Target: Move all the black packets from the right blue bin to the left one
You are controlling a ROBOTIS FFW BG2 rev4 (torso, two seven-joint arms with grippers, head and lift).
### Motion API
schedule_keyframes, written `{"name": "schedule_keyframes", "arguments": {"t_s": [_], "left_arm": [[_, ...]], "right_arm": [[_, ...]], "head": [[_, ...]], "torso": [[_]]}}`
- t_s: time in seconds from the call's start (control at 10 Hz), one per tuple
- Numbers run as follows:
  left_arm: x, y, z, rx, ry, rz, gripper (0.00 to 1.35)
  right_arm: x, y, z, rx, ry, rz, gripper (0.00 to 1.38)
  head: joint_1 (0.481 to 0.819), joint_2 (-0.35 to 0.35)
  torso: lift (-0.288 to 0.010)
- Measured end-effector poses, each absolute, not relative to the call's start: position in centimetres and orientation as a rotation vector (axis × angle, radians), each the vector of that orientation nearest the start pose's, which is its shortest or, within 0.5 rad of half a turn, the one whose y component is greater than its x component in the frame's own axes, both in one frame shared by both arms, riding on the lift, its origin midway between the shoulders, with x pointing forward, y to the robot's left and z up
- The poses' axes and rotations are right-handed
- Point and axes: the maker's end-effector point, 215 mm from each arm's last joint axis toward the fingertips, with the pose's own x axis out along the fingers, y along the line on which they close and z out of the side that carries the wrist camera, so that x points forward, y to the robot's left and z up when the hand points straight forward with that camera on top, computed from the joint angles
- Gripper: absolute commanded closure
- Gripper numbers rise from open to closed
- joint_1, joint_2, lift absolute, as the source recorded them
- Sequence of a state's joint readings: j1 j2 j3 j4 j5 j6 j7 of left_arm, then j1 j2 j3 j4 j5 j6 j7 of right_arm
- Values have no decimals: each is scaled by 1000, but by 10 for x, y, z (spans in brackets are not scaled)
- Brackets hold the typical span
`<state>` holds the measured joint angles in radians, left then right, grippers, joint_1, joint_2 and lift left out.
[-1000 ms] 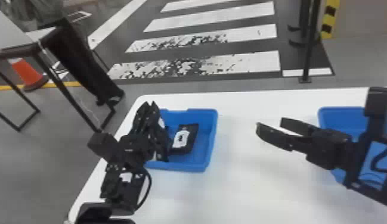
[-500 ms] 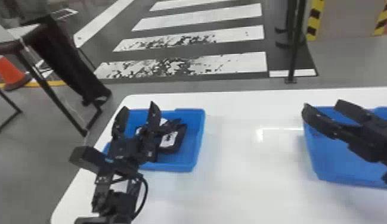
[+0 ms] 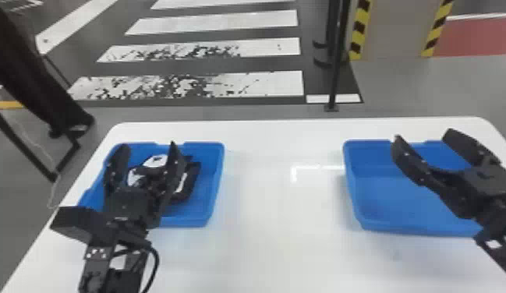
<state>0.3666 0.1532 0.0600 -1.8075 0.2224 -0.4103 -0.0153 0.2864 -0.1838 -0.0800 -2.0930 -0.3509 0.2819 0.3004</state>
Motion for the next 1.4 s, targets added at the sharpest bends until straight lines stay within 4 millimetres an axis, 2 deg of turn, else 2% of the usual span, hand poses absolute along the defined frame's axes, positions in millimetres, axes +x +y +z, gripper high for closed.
{"name": "schedule_keyframes", "arguments": {"t_s": [0.2,0.4,0.7,1.4], "left_arm": [[463,284,-293,-53,-252,14,217],[460,274,-301,-68,-234,-1,217],[462,270,-306,-77,-213,-12,217],[465,260,-305,-117,-177,-33,217]], "right_arm": [[485,-216,-281,66,19,303,91],[482,-218,-286,31,29,295,93],[482,-219,-293,32,43,291,93],[482,-219,-290,26,42,293,94]], "head": [[695,84],[695,68],[695,60],[695,49]], "torso": [[-168],[-168],[-168],[-168]]}}
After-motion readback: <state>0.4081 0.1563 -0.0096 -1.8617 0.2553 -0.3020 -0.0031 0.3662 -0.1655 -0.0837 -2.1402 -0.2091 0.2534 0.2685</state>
